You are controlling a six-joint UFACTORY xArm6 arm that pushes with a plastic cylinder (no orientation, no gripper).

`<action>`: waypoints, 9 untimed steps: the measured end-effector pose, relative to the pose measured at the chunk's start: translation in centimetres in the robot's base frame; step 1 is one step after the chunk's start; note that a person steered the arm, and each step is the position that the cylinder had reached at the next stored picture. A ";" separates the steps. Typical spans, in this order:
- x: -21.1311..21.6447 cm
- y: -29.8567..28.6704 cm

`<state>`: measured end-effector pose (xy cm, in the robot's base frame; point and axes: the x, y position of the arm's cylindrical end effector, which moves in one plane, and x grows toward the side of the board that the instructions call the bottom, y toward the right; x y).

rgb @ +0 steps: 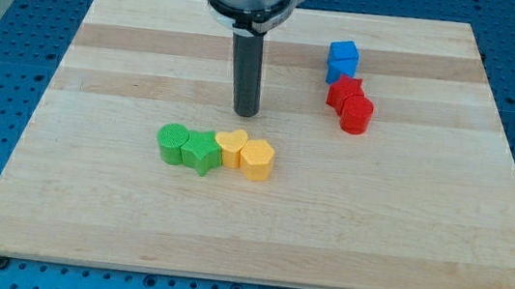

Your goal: Push the red circle towards the bottom right side of the board

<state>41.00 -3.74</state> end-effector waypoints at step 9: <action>0.2 14.3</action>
<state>41.20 10.61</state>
